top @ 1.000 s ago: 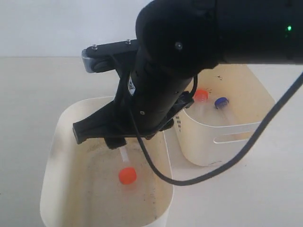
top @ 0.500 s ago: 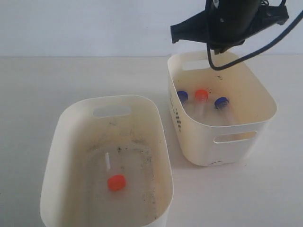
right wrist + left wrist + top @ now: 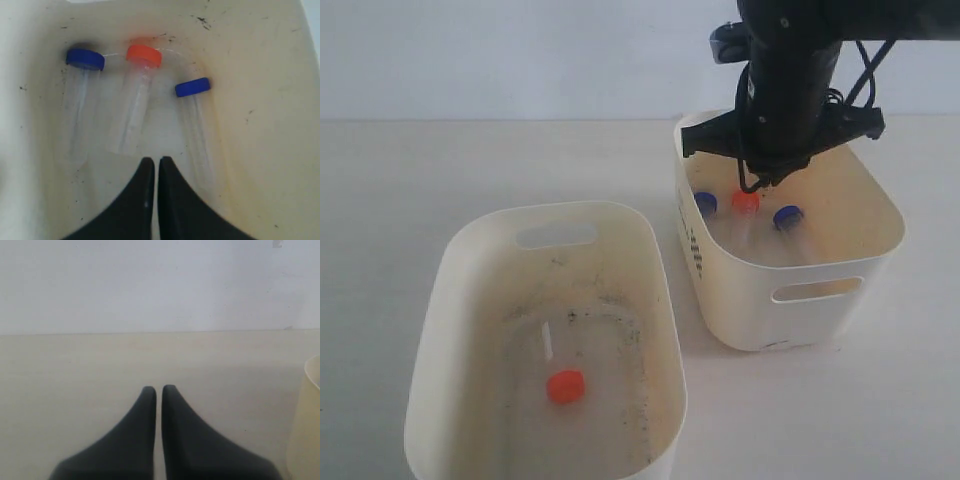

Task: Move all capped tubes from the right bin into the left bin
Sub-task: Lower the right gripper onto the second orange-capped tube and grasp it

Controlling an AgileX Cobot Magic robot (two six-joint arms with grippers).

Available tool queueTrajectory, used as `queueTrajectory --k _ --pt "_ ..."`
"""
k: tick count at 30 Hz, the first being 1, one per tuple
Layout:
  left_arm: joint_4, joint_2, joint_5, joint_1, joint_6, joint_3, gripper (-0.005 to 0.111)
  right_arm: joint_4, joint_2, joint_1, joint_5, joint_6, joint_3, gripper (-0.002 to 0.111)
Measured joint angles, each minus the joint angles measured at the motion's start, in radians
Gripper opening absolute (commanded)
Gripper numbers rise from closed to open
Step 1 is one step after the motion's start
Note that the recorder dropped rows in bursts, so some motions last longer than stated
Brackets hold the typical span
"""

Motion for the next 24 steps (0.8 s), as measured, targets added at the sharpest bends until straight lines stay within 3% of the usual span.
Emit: queueTrajectory --k 7,14,21,24 --pt "0.0 0.0 0.0 0.0 0.0 0.0 0.004 0.231 0.046 -0.079 -0.092 -0.145 0.0 0.003" --pt "0.0 0.0 0.0 0.0 0.0 0.0 0.004 0.261 0.094 -0.121 -0.126 -0.161 -0.002 0.004" --pt "0.0 0.0 0.0 0.0 0.0 0.0 0.004 0.278 0.13 -0.124 -0.197 -0.161 -0.002 0.042" --pt "0.0 0.0 0.0 0.0 0.0 0.0 0.004 0.278 0.142 -0.124 -0.217 -0.155 -0.002 0.044"
